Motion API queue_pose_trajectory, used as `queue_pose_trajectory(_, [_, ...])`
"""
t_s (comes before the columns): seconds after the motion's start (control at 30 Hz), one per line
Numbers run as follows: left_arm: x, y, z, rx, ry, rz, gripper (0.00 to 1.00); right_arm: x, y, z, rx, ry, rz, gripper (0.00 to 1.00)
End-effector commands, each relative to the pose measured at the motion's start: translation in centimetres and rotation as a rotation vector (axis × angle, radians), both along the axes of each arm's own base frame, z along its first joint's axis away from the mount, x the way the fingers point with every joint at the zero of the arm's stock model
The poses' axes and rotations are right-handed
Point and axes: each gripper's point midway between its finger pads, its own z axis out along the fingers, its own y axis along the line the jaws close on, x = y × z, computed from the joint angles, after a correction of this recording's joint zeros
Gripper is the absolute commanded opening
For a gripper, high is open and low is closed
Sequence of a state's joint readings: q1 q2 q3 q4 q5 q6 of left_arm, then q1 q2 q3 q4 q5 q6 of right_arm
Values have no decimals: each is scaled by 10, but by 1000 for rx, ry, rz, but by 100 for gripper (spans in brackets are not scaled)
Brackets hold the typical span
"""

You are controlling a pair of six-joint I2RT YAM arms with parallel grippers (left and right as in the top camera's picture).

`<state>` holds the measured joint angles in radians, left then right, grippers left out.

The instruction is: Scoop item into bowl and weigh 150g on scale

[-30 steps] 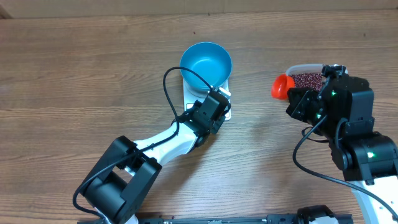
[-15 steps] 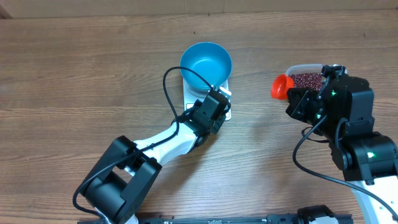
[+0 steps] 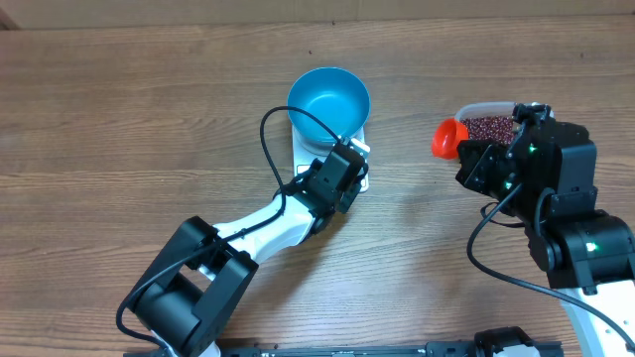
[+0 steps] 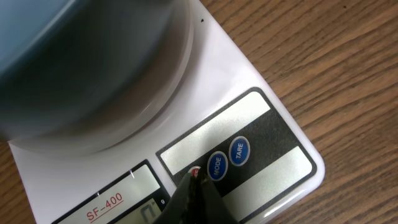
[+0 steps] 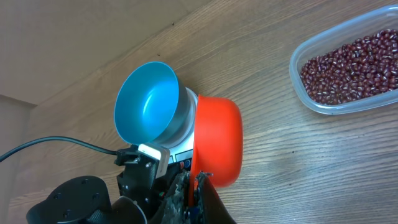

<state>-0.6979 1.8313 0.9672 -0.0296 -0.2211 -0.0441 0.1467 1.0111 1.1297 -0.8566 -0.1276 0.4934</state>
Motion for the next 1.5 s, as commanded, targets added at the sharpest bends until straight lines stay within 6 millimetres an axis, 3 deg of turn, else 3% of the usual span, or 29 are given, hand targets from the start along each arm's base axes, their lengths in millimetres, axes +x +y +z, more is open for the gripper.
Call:
queue_pose_trajectory(0.0, [-1,2,-6,19,8,-14,4,2,3,14,12,-33,9,4])
queue_pose_trajectory(0.4, [-1,1,-7,10,13,-12,4,2,3,14,13,-33,9,4])
queue_pose_trajectory(0.6, [-2,3,-17,24,28,-7,4,2,3,14,12,-32,9,4])
queue_pose_trajectory(1.47, [5,4,-15,11,10,5,4,2,3,14,13,-33,9,4])
